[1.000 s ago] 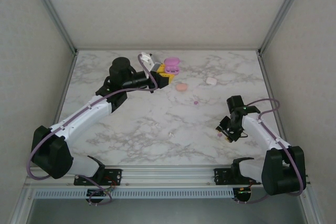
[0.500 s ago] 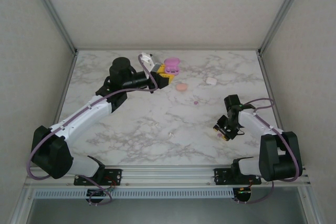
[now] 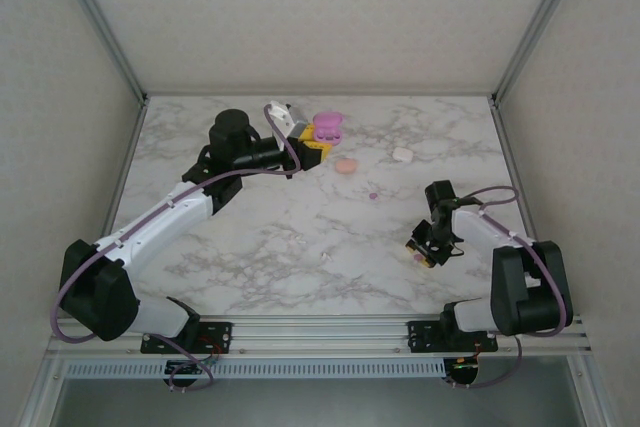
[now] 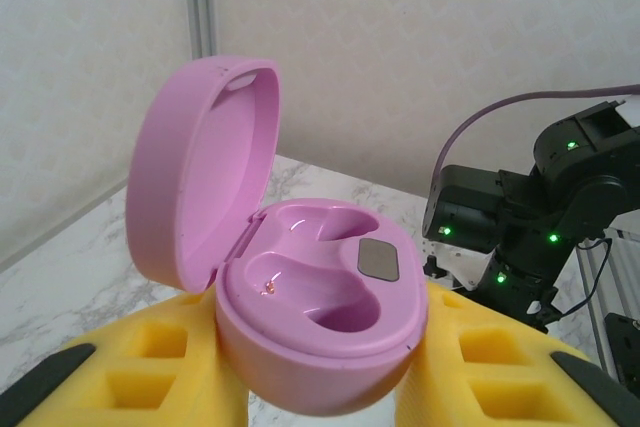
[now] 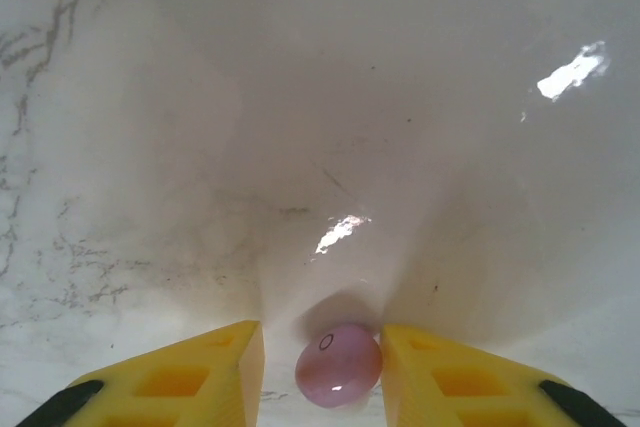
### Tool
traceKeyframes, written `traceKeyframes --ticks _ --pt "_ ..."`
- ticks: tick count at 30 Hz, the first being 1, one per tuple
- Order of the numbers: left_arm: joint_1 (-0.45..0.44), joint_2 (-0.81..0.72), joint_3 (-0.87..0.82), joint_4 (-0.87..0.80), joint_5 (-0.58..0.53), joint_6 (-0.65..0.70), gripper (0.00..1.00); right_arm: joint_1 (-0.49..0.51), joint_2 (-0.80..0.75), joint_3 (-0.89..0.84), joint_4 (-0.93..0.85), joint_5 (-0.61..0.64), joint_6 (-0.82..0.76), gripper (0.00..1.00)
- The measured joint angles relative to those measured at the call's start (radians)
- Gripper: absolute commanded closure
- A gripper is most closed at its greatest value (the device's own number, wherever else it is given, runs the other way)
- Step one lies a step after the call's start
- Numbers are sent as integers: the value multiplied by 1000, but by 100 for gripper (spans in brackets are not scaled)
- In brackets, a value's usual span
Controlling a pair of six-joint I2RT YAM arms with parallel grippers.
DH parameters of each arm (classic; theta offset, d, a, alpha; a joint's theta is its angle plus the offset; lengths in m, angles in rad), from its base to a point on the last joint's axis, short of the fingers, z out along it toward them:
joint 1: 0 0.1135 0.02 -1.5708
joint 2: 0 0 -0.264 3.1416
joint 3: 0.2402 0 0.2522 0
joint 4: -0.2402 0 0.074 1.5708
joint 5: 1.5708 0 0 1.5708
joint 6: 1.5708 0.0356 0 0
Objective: Insert wireless bluetooth earbuds into charging case
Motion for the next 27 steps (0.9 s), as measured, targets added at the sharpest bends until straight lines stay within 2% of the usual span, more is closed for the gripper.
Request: traceKeyframes --ticks 4,12,18,27 --pt "0 0 0 -3 0 0 76 17 21 16 -13 13 -37 67" --pt "0 0 0 -10 0 0 76 79 108 91 -87 76 -142 76" --pt "0 0 0 -25 -2 4 76 126 166 148 -136 115 -206 77" --pt "0 -2 0 -31 -21 12 76 197 191 240 -103 83 -285 76"
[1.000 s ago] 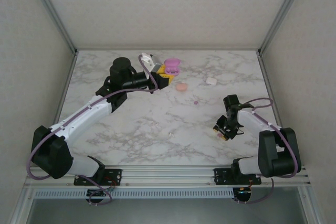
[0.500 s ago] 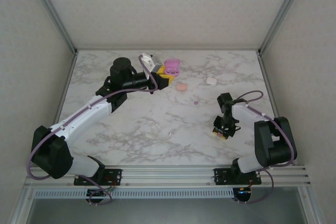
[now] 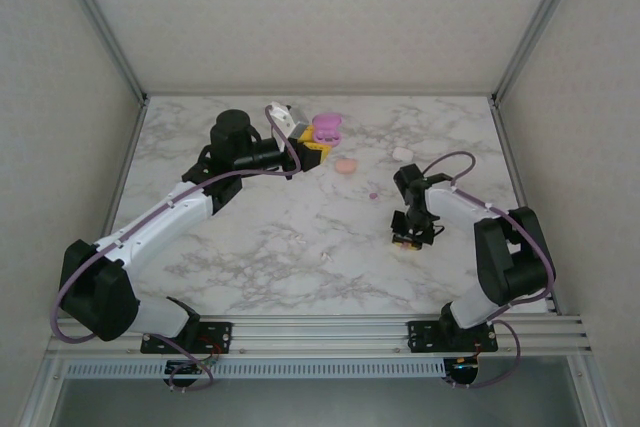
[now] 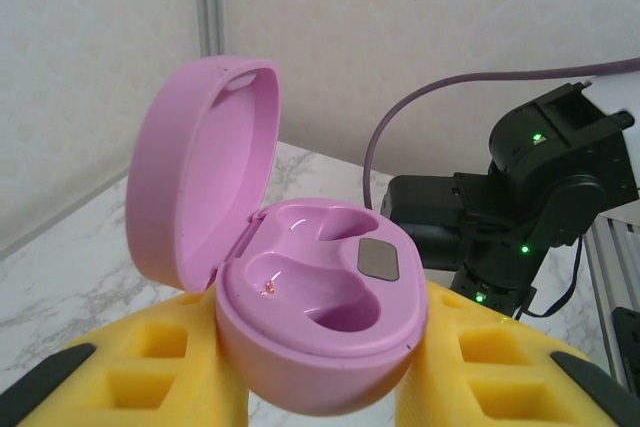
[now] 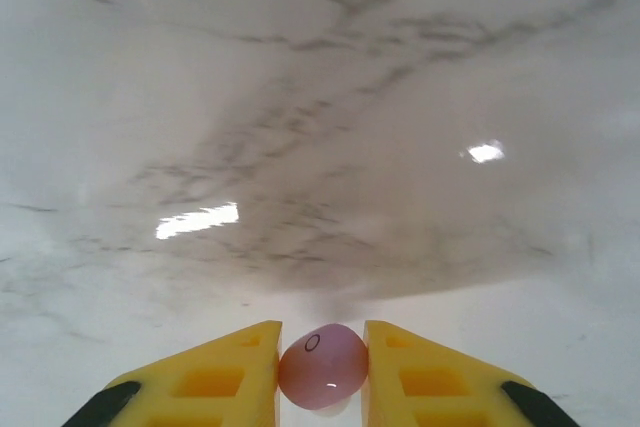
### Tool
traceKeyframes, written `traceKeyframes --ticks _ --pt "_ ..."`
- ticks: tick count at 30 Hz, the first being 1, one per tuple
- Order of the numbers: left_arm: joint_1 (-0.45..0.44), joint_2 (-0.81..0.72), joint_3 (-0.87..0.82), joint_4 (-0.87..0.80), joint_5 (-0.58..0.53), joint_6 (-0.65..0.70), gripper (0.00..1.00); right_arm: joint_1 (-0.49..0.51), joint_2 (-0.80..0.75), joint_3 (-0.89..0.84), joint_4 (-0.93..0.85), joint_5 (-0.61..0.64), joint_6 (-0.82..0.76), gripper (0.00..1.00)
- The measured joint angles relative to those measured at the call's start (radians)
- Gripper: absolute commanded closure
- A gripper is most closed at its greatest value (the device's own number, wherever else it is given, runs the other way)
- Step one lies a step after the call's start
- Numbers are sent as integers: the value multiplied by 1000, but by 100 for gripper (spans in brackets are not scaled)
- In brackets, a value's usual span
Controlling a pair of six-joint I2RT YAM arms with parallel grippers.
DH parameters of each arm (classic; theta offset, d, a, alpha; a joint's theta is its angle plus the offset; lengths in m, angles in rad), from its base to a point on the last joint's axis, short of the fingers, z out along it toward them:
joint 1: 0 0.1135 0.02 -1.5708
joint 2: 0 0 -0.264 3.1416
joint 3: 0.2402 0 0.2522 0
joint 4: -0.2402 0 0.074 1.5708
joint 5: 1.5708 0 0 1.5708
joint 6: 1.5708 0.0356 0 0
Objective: Insert wireless bluetooth earbuds into charging case
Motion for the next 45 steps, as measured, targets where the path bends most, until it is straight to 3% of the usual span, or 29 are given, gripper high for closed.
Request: traceKeyframes --ticks 12,20,34,45 --pt "0 -34 0 -14 -29 18 77 134 209 183 -20 -15 -239 75" --pt "0 -41 0 -27 -33 35 76 168 239 226 -61 21 -278 62" --pt "2 -41 0 -30 -32 41 77 160 123 172 -30 6 175 63" --pt "6 -41 0 -29 -32 41 77 160 127 138 -4 11 267 68"
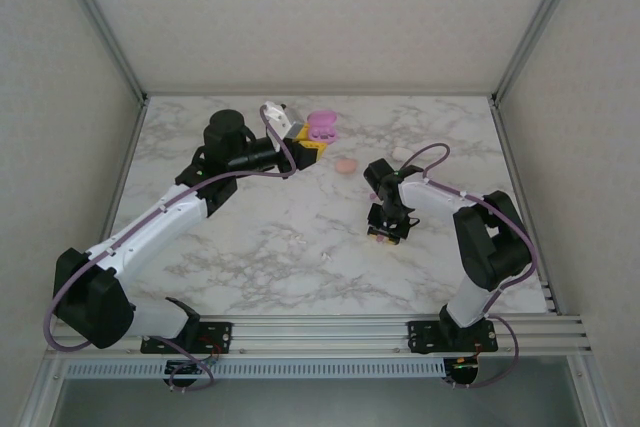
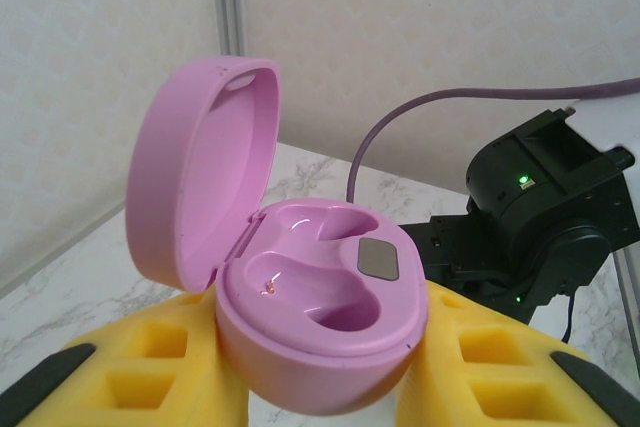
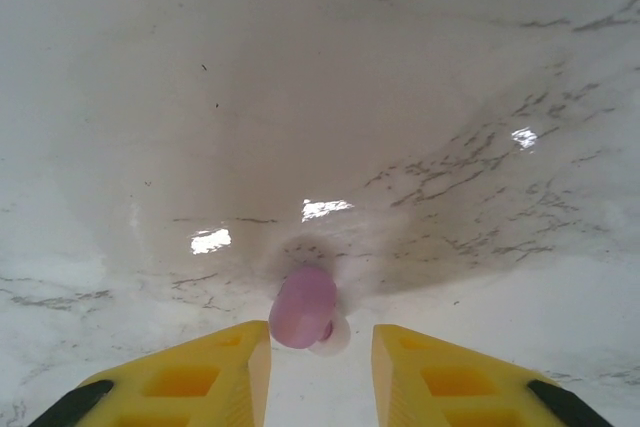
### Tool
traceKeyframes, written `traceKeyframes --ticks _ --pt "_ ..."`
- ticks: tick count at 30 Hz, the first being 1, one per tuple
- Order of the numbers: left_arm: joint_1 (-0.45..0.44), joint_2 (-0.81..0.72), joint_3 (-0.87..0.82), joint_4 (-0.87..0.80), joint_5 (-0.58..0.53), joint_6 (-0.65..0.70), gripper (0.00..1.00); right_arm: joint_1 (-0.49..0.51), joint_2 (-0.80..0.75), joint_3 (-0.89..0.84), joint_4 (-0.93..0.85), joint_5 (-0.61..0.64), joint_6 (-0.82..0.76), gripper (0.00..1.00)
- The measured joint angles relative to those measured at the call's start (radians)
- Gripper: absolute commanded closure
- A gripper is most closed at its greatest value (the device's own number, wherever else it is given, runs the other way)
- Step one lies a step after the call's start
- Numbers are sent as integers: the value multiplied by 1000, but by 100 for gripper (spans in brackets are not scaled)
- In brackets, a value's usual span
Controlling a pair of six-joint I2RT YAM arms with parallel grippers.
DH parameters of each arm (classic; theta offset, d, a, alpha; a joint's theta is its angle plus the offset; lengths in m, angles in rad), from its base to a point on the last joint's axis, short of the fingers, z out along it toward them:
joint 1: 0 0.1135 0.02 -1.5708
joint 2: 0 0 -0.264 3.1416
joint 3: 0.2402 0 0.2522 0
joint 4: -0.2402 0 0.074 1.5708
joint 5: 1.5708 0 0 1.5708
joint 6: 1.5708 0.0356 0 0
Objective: Insert wireless bluetooth earbuds into charging case
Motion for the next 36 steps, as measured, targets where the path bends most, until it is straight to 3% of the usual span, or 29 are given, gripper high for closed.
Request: traceKeyframes --ticks 22,36 --pt "0 0 0 0 0 0 77 -2 63 34 6 29 -53 72" --pt "0 0 0 -17 0 0 77 -23 5 16 -26 50 -82 64"
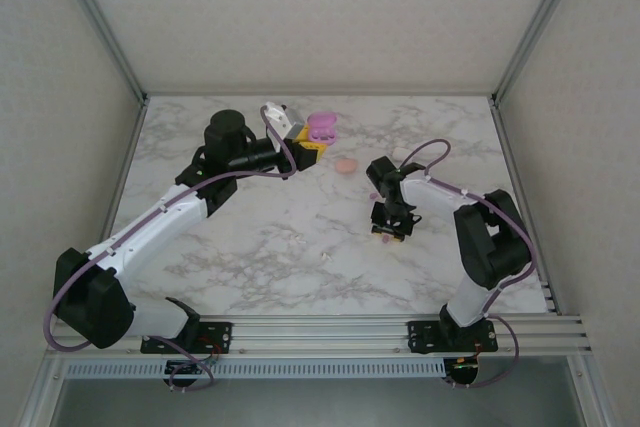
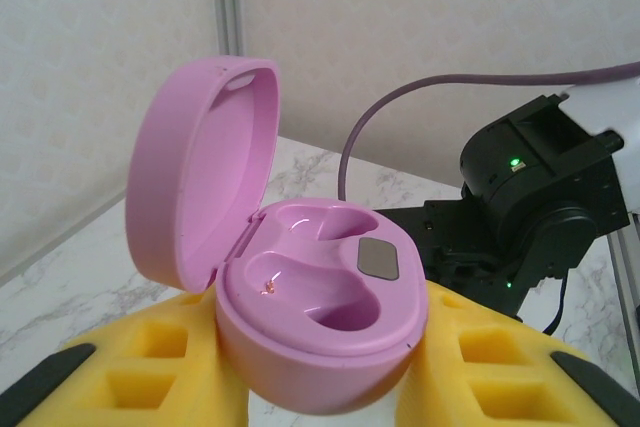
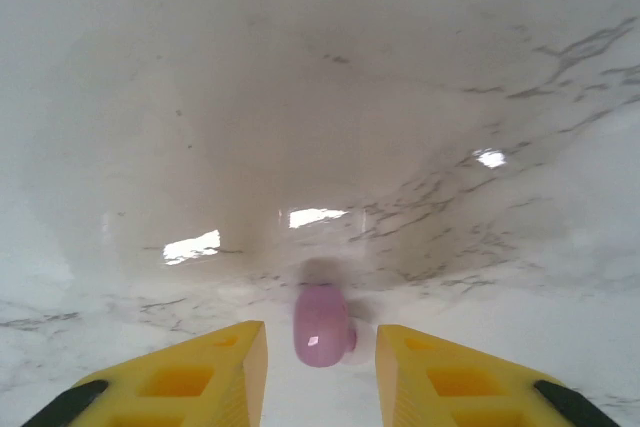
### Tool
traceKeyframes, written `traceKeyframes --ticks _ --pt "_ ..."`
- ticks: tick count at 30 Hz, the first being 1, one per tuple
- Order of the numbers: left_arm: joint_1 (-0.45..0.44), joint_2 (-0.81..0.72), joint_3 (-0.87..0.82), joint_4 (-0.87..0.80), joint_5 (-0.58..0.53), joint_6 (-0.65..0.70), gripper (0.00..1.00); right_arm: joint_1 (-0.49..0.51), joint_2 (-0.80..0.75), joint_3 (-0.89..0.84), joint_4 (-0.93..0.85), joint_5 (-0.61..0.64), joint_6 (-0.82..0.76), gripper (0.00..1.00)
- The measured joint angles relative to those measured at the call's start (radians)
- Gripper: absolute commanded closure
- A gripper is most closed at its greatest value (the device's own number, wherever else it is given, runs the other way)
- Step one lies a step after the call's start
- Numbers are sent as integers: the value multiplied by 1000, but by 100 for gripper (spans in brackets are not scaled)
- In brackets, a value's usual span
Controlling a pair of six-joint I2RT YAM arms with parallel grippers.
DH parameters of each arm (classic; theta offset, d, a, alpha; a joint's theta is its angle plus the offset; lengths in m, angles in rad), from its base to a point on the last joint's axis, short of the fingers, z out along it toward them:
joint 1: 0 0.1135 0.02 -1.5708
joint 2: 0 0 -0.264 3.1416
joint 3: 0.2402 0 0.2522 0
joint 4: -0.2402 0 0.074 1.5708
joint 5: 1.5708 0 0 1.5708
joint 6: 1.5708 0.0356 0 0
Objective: Insert wireless bluetooth earbuds into charging case
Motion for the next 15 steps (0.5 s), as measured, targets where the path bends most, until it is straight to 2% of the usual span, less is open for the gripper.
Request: traceKeyframes --ticks 15 --pt "0 0 5 -1 0 0 77 -4 48 36 -26 27 -88 71"
